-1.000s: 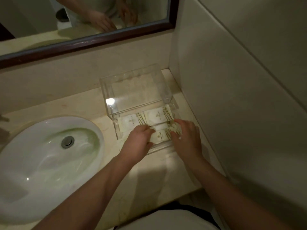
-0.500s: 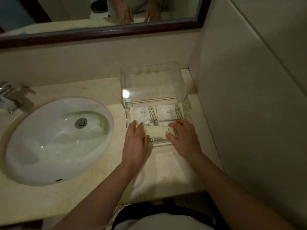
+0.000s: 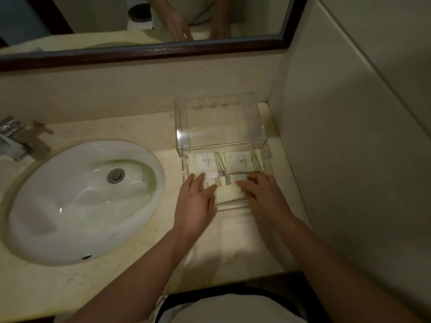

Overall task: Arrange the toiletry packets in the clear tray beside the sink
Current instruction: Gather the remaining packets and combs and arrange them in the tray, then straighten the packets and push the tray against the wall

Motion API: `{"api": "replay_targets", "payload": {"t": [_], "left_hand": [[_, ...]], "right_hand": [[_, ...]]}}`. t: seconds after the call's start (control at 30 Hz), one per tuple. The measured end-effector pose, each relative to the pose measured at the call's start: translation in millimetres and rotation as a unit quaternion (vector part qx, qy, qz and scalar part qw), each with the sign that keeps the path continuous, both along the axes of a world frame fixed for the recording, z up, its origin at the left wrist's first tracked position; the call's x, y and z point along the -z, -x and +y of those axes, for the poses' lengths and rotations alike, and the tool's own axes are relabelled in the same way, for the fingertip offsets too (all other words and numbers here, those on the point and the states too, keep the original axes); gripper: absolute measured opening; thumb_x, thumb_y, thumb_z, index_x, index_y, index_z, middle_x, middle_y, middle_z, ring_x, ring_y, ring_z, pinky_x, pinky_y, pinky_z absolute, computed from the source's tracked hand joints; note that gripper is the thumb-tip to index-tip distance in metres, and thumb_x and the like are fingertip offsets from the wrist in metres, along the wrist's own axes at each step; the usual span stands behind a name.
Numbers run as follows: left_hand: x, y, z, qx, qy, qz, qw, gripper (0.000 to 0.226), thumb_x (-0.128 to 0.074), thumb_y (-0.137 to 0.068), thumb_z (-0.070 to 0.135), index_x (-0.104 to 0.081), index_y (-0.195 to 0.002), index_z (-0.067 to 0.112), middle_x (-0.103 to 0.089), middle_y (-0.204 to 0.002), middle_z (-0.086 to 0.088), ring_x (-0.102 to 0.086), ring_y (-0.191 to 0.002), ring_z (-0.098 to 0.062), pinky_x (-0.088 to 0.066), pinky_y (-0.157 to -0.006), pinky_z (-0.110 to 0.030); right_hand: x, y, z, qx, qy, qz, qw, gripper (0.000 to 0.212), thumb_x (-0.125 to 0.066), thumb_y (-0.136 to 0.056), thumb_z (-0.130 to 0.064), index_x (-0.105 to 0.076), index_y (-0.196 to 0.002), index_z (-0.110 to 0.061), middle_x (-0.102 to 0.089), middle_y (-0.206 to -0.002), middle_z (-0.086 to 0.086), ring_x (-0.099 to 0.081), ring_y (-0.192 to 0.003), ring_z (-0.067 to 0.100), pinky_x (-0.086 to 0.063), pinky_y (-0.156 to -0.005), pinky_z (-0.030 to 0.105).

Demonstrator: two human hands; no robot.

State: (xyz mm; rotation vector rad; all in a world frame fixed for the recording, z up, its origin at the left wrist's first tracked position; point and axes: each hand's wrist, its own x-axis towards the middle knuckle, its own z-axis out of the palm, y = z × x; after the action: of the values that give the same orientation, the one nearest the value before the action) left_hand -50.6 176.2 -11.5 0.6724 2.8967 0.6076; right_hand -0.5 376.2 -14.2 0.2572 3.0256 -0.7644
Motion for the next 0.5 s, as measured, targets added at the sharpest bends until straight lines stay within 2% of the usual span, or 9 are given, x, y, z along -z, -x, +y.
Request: {"api": "replay_targets", "payload": {"t": [0.17, 0.23, 0.3, 0.37, 0.4, 0.5], "left_hand": [[5.9, 0.8, -0.3, -0.009, -0.019, 0.014, 1.0, 0.031, -0.06, -0.088, 0.017, -0.068, -0.118, 0.02, -0.049, -0.142, -0.016, -0.035, -0.136, -0.04, -0.031, -0.113, -0.047], [5.7, -0.6, -1.7, -0.016, -0.043, 0.028, 0.999, 0.031, -0.062, -0.086, 0.015, -0.07, -0.115, 0.018, -0.055, -0.136, -0.016, -0.042, -0.131, -0.038, -0.036, -0.109, -0.045], [6.4, -1.4, -5.0, -0.003, -0.066, 0.043, 0.997, 0.03, -0.064, -0.082, 0.012, -0.072, -0.111, 0.017, -0.064, -0.121, -0.012, -0.054, -0.116, -0.033, -0.046, -0.097, -0.04], [6.7, -1.8, -6.8, 0.021, -0.064, 0.055, 0.996, 0.03, -0.063, -0.081, 0.012, -0.072, -0.109, 0.017, -0.068, -0.106, -0.006, -0.059, -0.099, -0.028, -0.05, -0.082, -0.036], [6.7, -1.1, -6.6, 0.027, -0.058, 0.056, 0.996, 0.029, -0.063, -0.081, 0.013, -0.072, -0.108, 0.017, -0.068, -0.103, -0.005, -0.059, -0.096, -0.027, -0.049, -0.079, -0.036], [5.8, 1.0, -5.8, 0.01, -0.058, 0.066, 0.996, 0.029, -0.066, -0.081, 0.015, -0.072, -0.109, 0.017, -0.064, -0.113, -0.008, -0.054, -0.106, -0.027, -0.048, -0.087, -0.038]], "right_hand": [[0.0, -0.5, 0.3, 0.012, 0.004, 0.004, 1.0, 0.034, -0.063, -0.088, -0.021, -0.069, -0.119, -0.032, -0.06, -0.126, 0.004, -0.047, -0.117, 0.026, -0.044, -0.096, 0.036], [-0.8, -1.1, -1.7, 0.029, 0.009, 0.017, 0.999, 0.031, -0.063, -0.087, -0.023, -0.07, -0.117, -0.031, -0.062, -0.122, 0.002, -0.049, -0.113, 0.024, -0.045, -0.095, 0.035], [-0.3, -2.4, -3.9, 0.038, 0.01, 0.03, 0.999, 0.03, -0.063, -0.088, -0.024, -0.071, -0.115, -0.03, -0.064, -0.118, 0.002, -0.05, -0.11, 0.023, -0.047, -0.092, 0.035], [0.7, -2.7, -4.6, 0.04, 0.001, 0.041, 0.998, 0.028, -0.064, -0.087, -0.023, -0.072, -0.114, -0.029, -0.064, -0.115, 0.002, -0.051, -0.108, 0.023, -0.047, -0.091, 0.036], [1.6, -1.8, -4.6, 0.041, 0.0, 0.042, 0.998, 0.028, -0.064, -0.087, -0.024, -0.072, -0.114, -0.029, -0.064, -0.114, 0.002, -0.051, -0.108, 0.023, -0.046, -0.091, 0.035], [4.0, 0.9, -4.5, 0.045, 0.006, 0.036, 0.998, 0.028, -0.064, -0.086, -0.027, -0.072, -0.114, -0.029, -0.064, -0.114, 0.0, -0.05, -0.109, 0.021, -0.044, -0.093, 0.033]]}}
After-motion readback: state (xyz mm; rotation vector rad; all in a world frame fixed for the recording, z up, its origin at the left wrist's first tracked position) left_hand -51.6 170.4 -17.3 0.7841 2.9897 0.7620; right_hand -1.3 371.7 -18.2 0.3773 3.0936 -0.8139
